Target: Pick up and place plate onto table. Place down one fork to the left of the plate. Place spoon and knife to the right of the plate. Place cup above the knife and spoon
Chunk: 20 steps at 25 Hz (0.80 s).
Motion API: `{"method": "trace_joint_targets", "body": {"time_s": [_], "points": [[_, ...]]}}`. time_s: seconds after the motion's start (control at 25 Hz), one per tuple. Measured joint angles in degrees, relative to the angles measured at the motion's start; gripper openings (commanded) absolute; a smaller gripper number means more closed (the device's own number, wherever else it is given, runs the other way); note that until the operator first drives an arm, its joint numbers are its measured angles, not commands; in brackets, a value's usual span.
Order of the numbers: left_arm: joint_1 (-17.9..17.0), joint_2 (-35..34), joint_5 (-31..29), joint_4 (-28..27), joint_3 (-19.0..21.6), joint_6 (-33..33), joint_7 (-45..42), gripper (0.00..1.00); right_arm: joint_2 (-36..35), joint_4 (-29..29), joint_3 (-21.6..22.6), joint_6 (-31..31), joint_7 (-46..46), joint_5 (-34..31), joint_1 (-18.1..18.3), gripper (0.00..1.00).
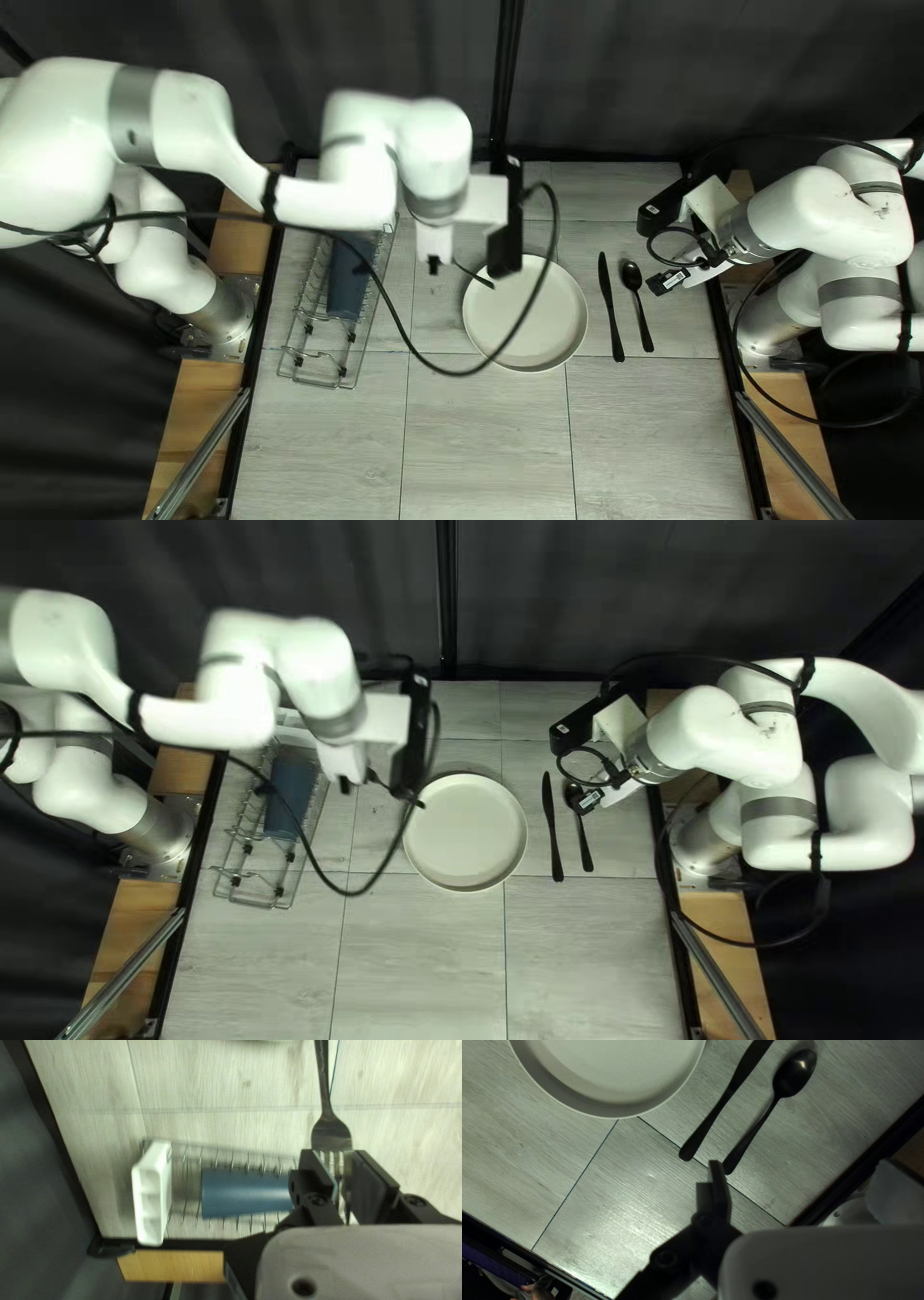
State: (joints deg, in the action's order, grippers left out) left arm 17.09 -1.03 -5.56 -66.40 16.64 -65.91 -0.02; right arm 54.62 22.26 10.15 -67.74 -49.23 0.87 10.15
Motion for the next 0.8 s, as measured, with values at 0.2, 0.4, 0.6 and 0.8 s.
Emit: {"method": "trace_joint_targets", "body": {"time_s": [0.2, 0.4, 0.6, 0.8], "points": [[-0.9, 2.4, -2.6, 2.8, 0.8, 6.5, -1.9, 0.0, 0.0, 0.0, 0.0, 0.0, 0.0, 0.0, 0.0, 1.0], [-1.7, 3.4, -4.0, 6.3, 1.3, 12.0, -3.7, 0.0, 0.0, 0.0, 0.0, 0.0, 0.0, 0.0, 0.0, 1.0], [-2.1, 5.0, -5.6, 8.5, 1.5, 15.4, -5.4, 0.0, 0.0, 0.0, 0.0, 0.0, 0.0, 0.0, 0.0, 1.0], [-2.6, 6.1, -7.7, 10.4, 1.5, 18.4, -7.4, 0.0, 0.0, 0.0, 0.0, 0.0, 0.0, 0.0, 0.0, 1.0]]}}
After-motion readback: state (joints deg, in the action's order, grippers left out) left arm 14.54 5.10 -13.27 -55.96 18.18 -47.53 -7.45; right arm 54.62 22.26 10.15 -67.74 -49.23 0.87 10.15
